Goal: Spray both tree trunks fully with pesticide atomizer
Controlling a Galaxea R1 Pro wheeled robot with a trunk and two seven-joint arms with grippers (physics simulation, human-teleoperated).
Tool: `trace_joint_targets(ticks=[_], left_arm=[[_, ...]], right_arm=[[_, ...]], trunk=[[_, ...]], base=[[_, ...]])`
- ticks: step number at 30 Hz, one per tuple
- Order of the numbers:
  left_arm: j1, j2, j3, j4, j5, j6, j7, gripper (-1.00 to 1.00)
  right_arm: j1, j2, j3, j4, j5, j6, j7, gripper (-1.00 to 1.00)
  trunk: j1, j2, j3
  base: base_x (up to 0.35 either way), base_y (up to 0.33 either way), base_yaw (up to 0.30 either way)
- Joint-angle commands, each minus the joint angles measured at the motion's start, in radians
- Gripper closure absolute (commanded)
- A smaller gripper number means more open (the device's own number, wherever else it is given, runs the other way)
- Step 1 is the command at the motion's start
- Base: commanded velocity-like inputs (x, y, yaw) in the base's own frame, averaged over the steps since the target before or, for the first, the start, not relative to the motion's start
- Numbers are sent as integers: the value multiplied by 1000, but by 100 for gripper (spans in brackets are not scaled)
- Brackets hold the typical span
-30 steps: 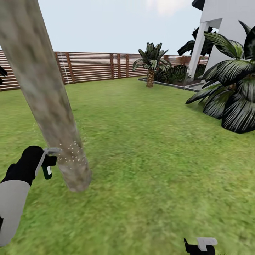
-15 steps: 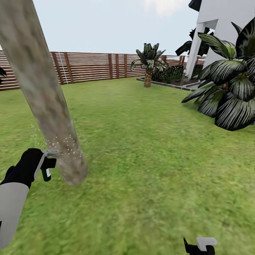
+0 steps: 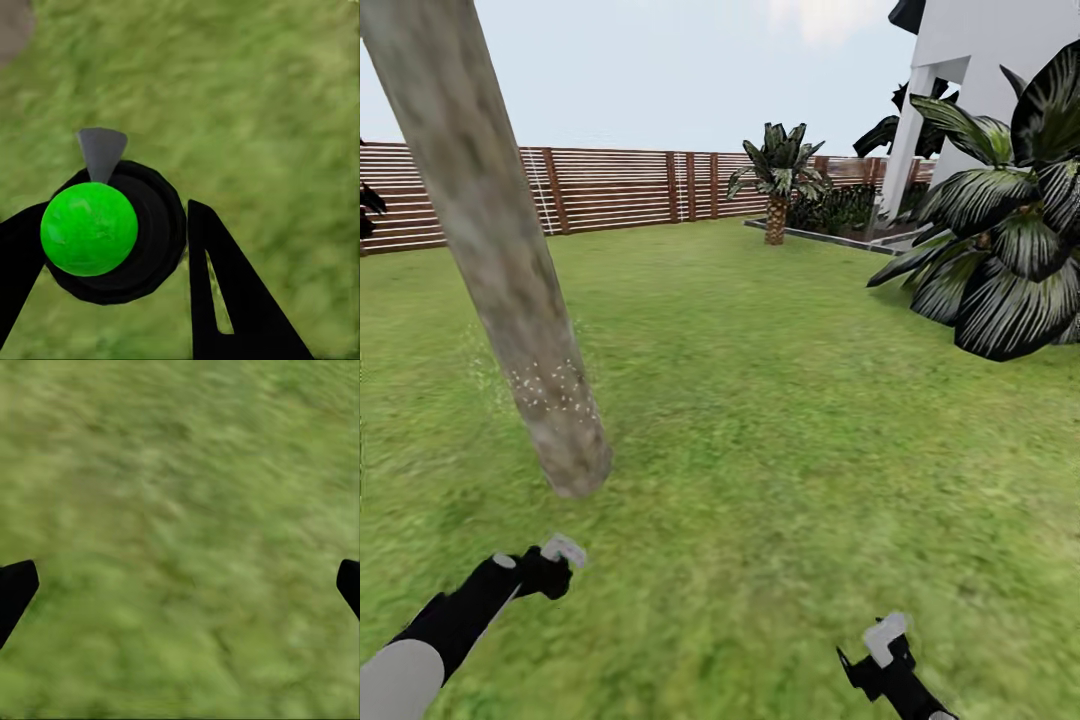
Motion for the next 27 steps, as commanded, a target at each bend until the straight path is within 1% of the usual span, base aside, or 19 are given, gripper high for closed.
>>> trace_joint_targets(ticks=[1, 2, 3, 5, 6, 7, 9, 10, 12, 14, 16, 17, 18, 21, 23, 24, 25, 26, 27], left_arm=[[0, 0, -64, 7, -12, -29, -48, 100], [0, -2, -132, 9, -10, -50, -105, 100], [0, -4, -162, 4, -10, -57, -141, 100], [-1, -25, -190, 0, -12, -61, -206, 100], [-3, -36, -197, -1, -15, -62, -222, 100], [-3, -47, -204, -2, -29, -62, -231, 100], [-3, -74, -230, -2, -87, -63, -237, 100], [-3, -86, -237, -1, -115, -64, -239, 100], [-3, -105, -244, 0, -149, -64, -242, 100], [-2, -121, -245, 3, -154, -64, -249, 100], [-2, -134, -245, 9, -157, -65, -285, 100], [-2, -141, -245, 11, -158, -65, -308, 100], [-2, -145, -245, 12, -158, -65, -321, 100], [-1, -163, -248, 13, -157, -69, -333, 100], [-1, -180, -278, 14, -157, -82, -334, 100], [-1, -192, -300, 14, -158, -85, -335, 100], [-1, -208, -321, 14, -158, -87, -335, 100], [-1, -227, -333, 14, -159, -88, -335, 100], [-1, -236, -337, 14, -160, -88, -335, 100]], right_arm=[[-8, 3, 23, -31, 12, 25, 101, -100], [-18, 6, 48, -97, 18, 60, 212, -100], [-24, 7, 57, -153, 20, 86, 292, -100], [-37, 9, 66, -275, 20, 149, 474, -100], [-41, 11, 67, -328, 20, 175, 546, -100], [-43, 13, 68, -368, 19, 189, 620, -100], [-44, 14, 68, -400, 20, 200, 765, -100], [-44, 14, 68, -406, 20, 201, 805, -100], [-45, 14, 69, -407, 21, 200, 840, -100], [-45, 14, 78, -404, 21, 199, 845, -100], [-45, 14, 107, -402, 22, 199, 845, -100], [-45, 14, 135, -401, 22, 198, 844, -100], [-45, 15, 156, -401, 21, 198, 844, 100], [-45, 16, 185, -400, 20, 197, 842, 100], [-45, 24, 204, -400, 20, 197, 842, 100], [-45, 32, 224, -400, 20, 197, 842, 100], [-45, 52, 252, -401, 20, 198, 841, 100], [-45, 74, 274, -402, 21, 200, 841, 100], [-45, 84, 282, -403, 21, 200, 841, 100]], trunk=[[-1, 0, -1], [-1, 0, -1], [-1, 0, -1], [-1, 0, -1], [-1, 0, -1], [-1, 0, -1], [-1, 0, -1], [-1, 0, -1], [-1, 0, -1], [-1, 0, -1], [-1, 0, -1], [-1, 0, -1], [-1, 0, -1], [-1, 0, -1], [-1, 0, -1], [-1, 0, -1], [-1, 0, -1], [-1, 0, -1], [-1, 0, -1]], base=[[-200, 0, 0], [-152, 0, 0], [-107, 0, 0], [-41, 0, 0], [-14, 0, 0], [-7, 0, 0], [-3, 0, 0], [0, 0, 0], [0, 0, 0], [0, 0, 0], [0, 0, 0], [0, 0, 0], [0, 0, 0], [0, 0, 0], [0, 0, 0], [0, 0, 0], [0, 0, 0], [0, 0, 0], [0, 0, 0]])
